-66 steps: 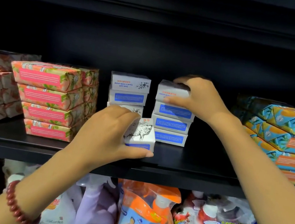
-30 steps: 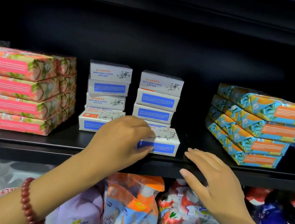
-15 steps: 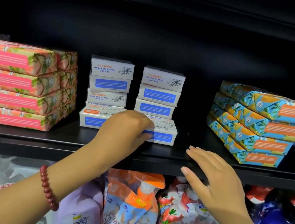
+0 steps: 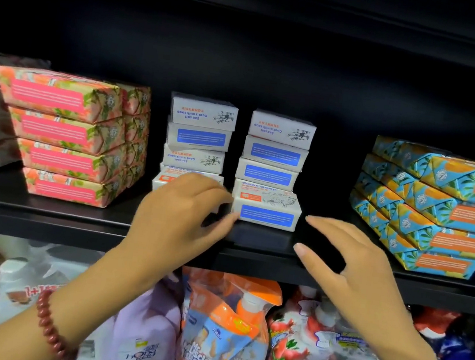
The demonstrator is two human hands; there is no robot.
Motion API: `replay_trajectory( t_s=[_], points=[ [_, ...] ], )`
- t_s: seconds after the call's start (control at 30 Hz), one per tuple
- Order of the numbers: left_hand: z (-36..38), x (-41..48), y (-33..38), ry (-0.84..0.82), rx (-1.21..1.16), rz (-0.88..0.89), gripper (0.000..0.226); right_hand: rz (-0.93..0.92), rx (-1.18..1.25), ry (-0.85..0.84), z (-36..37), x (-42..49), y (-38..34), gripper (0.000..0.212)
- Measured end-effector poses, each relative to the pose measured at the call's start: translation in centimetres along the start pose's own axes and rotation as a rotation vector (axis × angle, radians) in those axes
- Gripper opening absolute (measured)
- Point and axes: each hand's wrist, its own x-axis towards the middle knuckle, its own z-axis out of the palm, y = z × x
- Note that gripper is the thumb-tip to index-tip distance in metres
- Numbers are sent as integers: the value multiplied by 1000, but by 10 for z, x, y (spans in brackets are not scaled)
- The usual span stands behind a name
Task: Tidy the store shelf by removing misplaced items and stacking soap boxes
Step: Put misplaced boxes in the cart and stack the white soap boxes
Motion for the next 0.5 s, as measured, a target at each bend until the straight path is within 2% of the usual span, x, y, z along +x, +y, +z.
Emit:
replay_trajectory(
  t_s=[0.1, 0.23, 0.37, 0.43, 0.5],
  points=[
    [-17, -33, -20, 43, 27, -94, 37, -96, 36, -17, 11, 27, -28, 50],
    [-27, -55, -32, -16, 51, -152, 45, -230, 5, -110, 34, 70, -65, 44],
    [-29, -56, -36, -50, 39, -132, 45, -300, -250, -322, 60, 106, -88, 40],
    [-31, -57, -37, -60, 25, -130, 44, -279, -362, -390, 69, 118, -93, 21],
    [-32, -57, -38, -53, 5, -135, 44, -260, -397, -459, 75, 122, -97, 27]
  ],
)
